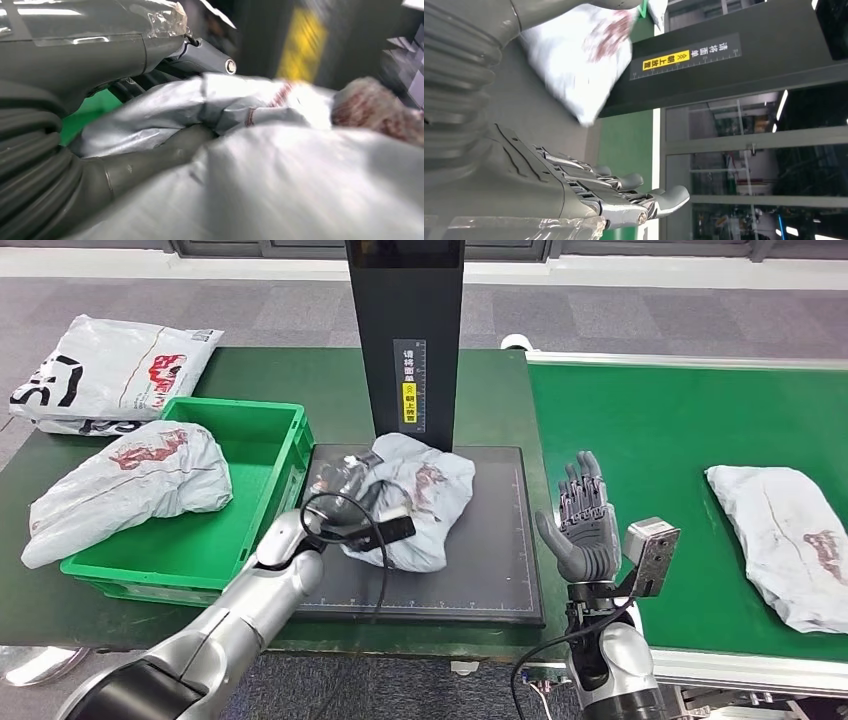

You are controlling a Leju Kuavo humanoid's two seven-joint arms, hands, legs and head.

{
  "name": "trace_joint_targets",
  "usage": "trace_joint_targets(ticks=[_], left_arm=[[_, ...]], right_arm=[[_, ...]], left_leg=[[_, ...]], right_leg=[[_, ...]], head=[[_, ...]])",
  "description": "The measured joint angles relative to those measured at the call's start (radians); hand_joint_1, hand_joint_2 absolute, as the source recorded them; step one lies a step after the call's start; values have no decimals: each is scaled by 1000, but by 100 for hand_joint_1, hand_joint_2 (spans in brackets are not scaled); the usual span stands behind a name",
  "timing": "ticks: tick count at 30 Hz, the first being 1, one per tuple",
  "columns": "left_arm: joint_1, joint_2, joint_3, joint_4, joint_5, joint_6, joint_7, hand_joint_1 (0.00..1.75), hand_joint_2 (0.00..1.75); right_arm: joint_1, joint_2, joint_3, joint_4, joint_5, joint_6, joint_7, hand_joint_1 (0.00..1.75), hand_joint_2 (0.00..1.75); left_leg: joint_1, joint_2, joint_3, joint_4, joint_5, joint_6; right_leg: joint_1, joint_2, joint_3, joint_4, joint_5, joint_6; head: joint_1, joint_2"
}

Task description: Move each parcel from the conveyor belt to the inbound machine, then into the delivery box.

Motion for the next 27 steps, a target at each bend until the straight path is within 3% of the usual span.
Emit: trace_joint_targets(ticks=[3, 7, 15, 17, 20, 23, 27], left_arm=[[-20, 39, 70, -77, -29, 11, 43, 175, 175], [-26, 66, 135, -134, -49, 5, 38, 175, 175], [-26, 83, 176, -176, -54, 8, 38, 175, 175], [-26, 94, 185, -180, -51, 44, 53, 175, 175], [-34, 175, 264, -177, 31, 143, 3, 175, 175], [-60, 271, 385, -143, 109, 172, -94, 175, 175], [-72, 327, 474, -120, 88, 176, -99, 175, 175]], right_arm=[[1, 0, 0, 0, 0, -7, 1, 0, 175], [3, 0, 0, 0, 0, -8, -1, 0, 175], [4, 0, 0, 0, 0, -8, -6, 0, 175], [3, 0, 0, 0, -6, -10, -6, 0, 175], [3, -1, 0, 3, -29, -19, -11, 0, 175], [5, -7, 0, 8, -43, -26, -17, 0, 175], [7, -13, 0, 12, -45, -25, -21, 0, 175]], left_leg=[[0, 1, 0, 0, 0, 0], [0, 0, -1, 0, 0, -1], [0, -1, -3, 0, 0, -1], [0, -2, -5, 0, 1, -1], [1, 7, -6, 0, 0, -4], [1, 18, -4, 0, -1, -7], [3, 8, -6, 0, 1, -11]], right_leg=[[0, 1, -1, 0, 0, 0], [1, 0, -2, 1, 0, -1], [0, -1, -3, 1, -1, -1], [0, -1, -3, 1, -1, -1], [1, 7, -8, 3, 1, -4], [2, 18, -13, 4, 3, -7], [6, 8, -12, 5, -1, -12]], head=[[0, 0], [0, 0], [0, 0], [0, 0], [0, 0], [0, 0], [0, 0]])
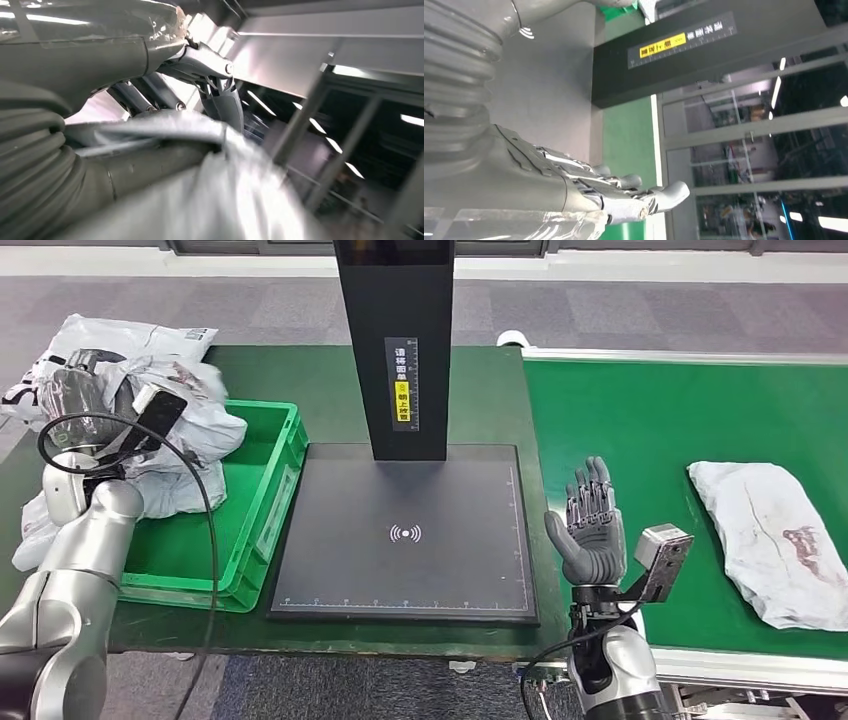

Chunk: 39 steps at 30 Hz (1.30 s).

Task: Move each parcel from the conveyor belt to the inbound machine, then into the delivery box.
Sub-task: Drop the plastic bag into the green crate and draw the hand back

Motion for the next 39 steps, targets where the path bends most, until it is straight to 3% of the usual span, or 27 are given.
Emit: trace_joint_targets(ticks=[4, 9, 18, 36, 38, 39], left_arm=[[33, 22, 95, -7, -214, 1, 104, 175, 175], [71, 31, 311, -10, -315, 2, 56, 175, 175], [75, 33, 507, -1, -424, 2, 63, 175, 175], [75, 33, 559, 10, -431, 2, 63, 175, 175], [73, 29, 557, 19, -425, -29, 29, 175, 175], [72, 22, 550, 39, -413, -83, -27, 175, 175]], right_arm=[[-5, 0, 0, 2, -9, -4, 3, 0, 175], [-4, -1, 0, 2, -16, -14, 7, 0, 175], [-4, -1, 0, 2, -24, -20, 7, 0, 175], [-4, -1, 0, 2, -27, -20, 7, 0, 175], [-4, -1, 0, 2, -27, -19, 7, 0, 175], [-4, -1, 0, 2, -26, -16, 6, 0, 175]], left_leg=[[1, -4, -2, 0, 0, -2], [1, -1, -1, 0, 0, -2], [1, -3, -1, 0, 0, -3], [1, -4, -1, 0, 0, -3], [1, -4, -1, 0, 0, -3], [1, -4, 0, 0, 0, -3]], right_leg=[[2, -4, 1, 1, -1, -1], [2, -1, -1, 1, -1, -1], [2, -5, 0, 1, -1, -3], [2, -5, 0, 1, -1, -3], [2, -4, -1, 0, -1, -3], [1, -4, -1, 0, -1, -2]], head=[[0, 0], [0, 0], [0, 0], [0, 0], [0, 0], [0, 0]])
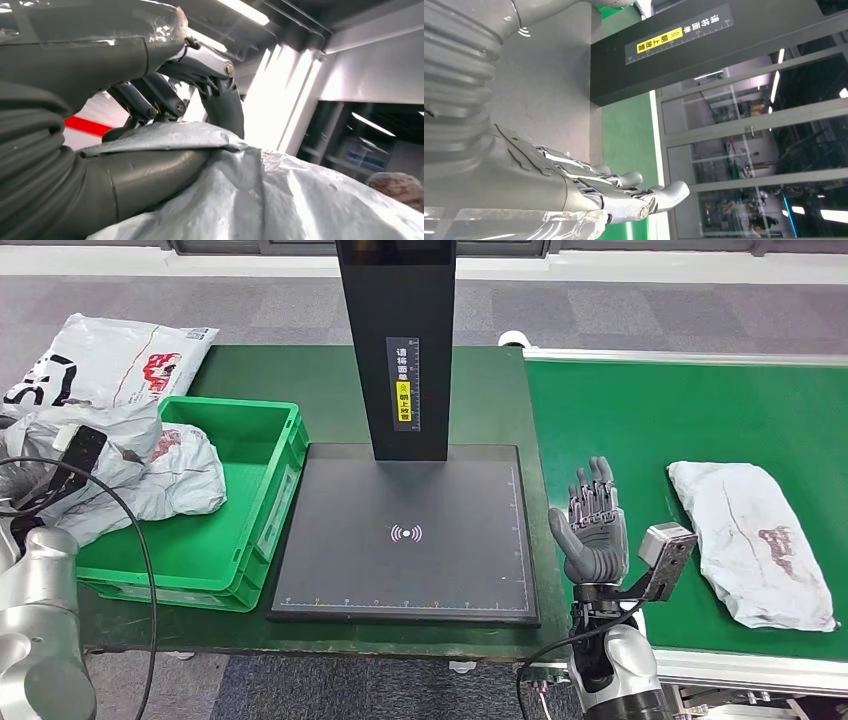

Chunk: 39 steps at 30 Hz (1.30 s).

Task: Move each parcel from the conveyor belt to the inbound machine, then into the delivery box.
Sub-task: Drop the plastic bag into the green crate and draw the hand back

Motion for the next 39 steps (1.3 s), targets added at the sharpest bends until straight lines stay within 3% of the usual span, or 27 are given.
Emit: trace_joint_targets(ticks=[3, 5, 6, 11, 16, 20, 23, 27, 33, 39], left_arm=[[3, -37, -78, 99, 68, -318, -239, 175, 175], [10, -62, -146, 150, 118, -493, -306, 175, 175], [11, -71, -177, 168, 141, -529, -310, 175, 175], [-4, -92, -302, 208, 316, -555, -282, 175, 175], [-6, -99, -358, 212, 372, -559, -267, 175, 175], [-6, -100, -381, 214, 396, -550, -257, 3, 175], [-14, -103, -400, 217, 431, -487, -172, 0, 175], [-40, -111, -403, 230, 537, -352, -57, 0, 0], [-57, -116, -380, 237, 697, -217, -51, 0, 0], [-64, -118, -336, 236, 870, -158, -119, 0, 0]], right_arm=[[-2, -1, 0, 0, 4, 21, -1, 0, 175], [-9, -1, 0, 0, 10, 34, 1, 0, 175], [-14, -1, 0, 0, 13, 38, 2, 0, 175], [-21, -1, 0, 5, 19, 47, 8, 0, 175], [-21, -1, 0, 6, 19, 47, 9, 0, 175], [-21, -1, 0, 7, 20, 50, 10, 0, 175], [-23, -1, 0, 8, 24, 53, 15, 0, 175], [-31, -1, 0, 14, 27, 53, 22, 0, 175], [-40, -1, 0, 34, 15, 46, 21, 0, 175], [-58, -1, 0, 69, 6, 36, 14, 0, 175]], left_leg=[[-2, -7, 2, 0, 1, 1], [-2, -12, 1, 0, 1, 2], [-2, -13, 1, 0, 1, 2], [-4, -8, 4, 0, 1, 3], [-4, -6, 4, 0, 1, 3], [-4, -7, 4, 0, 1, 3], [-4, -8, 4, 0, 2, 3], [-4, -9, 3, 0, 3, 3], [-3, -6, 3, 0, 3, 2], [-2, -6, 2, 0, 3, 2]], right_leg=[[-3, -6, 4, 0, -2, 2], [-3, -11, 7, 0, -3, 3], [-3, -12, 8, 0, -3, 3], [-6, -7, 7, 0, 0, 5], [-6, -6, 7, 0, 0, 5], [-5, -6, 7, 0, 0, 5], [-5, -7, 7, 0, 0, 5], [-4, -8, 7, 0, 0, 5], [-3, -5, 5, 0, 2, 3], [-3, -5, 4, 0, 2, 3]], head=[[-1, 0], [0, 0], [0, 0], [-1, 0], [-1, 0], [-1, 0], [-1, 0], [-1, 0], [-1, 0], [-1, 0]])
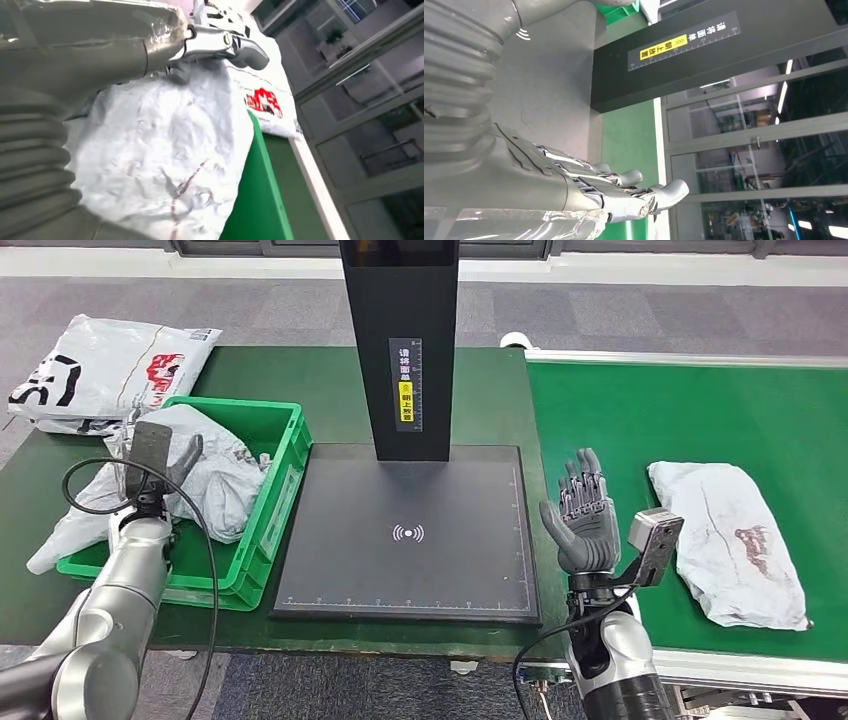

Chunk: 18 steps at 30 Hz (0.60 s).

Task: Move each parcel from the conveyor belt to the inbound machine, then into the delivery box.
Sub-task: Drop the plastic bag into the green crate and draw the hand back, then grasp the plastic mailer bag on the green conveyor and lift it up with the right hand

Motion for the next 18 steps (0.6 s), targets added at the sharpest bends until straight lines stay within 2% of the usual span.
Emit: trace_joint_targets(ticks=[4, 7, 9, 14, 18], left_arm=[[3, -12, 28, -24, 128, 20, -124, 0, 0], [16, -32, 30, -75, 205, 9, -183, 0, 0], [29, -49, 26, -114, 236, -13, -190, 0, 0], [74, -93, -29, -212, 320, -162, -161, 0, 0], [92, -113, -68, -255, 339, -186, -153, 0, 0]], right_arm=[[-15, 0, 0, 29, -4, -6, -14, 0, 175], [-29, 0, 0, 50, -7, -17, -22, 0, 175], [-40, 0, 0, 64, -7, -22, -26, 0, 175], [-77, -4, 0, 104, -7, -30, -30, 0, 175], [-94, -8, 0, 125, -7, -35, -30, 0, 175]], left_leg=[[1, 0, -1, 0, 0, 0], [1, 0, -1, 0, 0, 0], [0, 0, -1, 0, 0, 0], [0, -1, -1, 0, 0, 0], [0, 0, -1, 0, 0, 0]], right_leg=[[1, 0, -1, 0, 0, 0], [1, 0, 0, 0, 0, 0], [0, 0, 0, 0, 0, 0], [0, 0, 0, 0, 0, 0], [0, 0, 0, 0, 0, 0]], head=[[0, 0], [0, 0], [0, 0], [0, 0], [0, 0]])
